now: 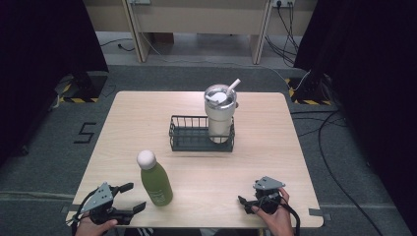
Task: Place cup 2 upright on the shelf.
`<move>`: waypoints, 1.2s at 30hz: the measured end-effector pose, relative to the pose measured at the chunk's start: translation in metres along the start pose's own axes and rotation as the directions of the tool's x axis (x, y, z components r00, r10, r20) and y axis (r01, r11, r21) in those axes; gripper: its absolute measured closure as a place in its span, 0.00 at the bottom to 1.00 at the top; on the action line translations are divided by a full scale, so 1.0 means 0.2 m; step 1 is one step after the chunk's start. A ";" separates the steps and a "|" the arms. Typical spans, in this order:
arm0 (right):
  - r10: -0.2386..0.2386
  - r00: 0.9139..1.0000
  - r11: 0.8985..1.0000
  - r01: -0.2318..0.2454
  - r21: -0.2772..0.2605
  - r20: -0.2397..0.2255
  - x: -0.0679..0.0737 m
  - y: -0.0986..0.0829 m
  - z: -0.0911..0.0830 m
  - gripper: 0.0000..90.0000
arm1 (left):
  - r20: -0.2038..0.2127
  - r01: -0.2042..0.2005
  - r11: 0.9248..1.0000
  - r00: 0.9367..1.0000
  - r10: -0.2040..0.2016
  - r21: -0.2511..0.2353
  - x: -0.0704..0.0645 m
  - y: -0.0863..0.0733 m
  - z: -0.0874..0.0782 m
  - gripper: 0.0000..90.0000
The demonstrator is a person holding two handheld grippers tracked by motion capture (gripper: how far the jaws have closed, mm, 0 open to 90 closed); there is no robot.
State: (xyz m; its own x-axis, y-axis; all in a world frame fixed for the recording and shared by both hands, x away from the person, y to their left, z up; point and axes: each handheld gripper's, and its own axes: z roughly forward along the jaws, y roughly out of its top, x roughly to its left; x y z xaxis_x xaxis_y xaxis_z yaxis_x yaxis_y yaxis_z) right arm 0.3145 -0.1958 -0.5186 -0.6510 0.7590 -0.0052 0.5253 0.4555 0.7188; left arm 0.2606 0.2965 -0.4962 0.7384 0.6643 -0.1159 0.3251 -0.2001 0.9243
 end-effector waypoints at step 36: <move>0.003 1.000 1.000 -0.003 0.004 -0.001 0.00 0.00 0.00 0.13 | 0.038 -0.028 0.999 0.999 0.029 -0.035 -0.10 0.03 0.13 0.17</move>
State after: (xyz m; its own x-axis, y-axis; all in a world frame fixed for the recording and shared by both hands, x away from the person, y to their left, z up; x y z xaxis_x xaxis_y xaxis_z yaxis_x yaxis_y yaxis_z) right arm 0.3152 -0.1957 -0.5186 -0.6499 0.7600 -0.0027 0.5293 0.4552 0.7160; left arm 0.2637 0.2637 -0.4979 0.7697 0.6301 -0.1024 0.2831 -0.1931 0.9394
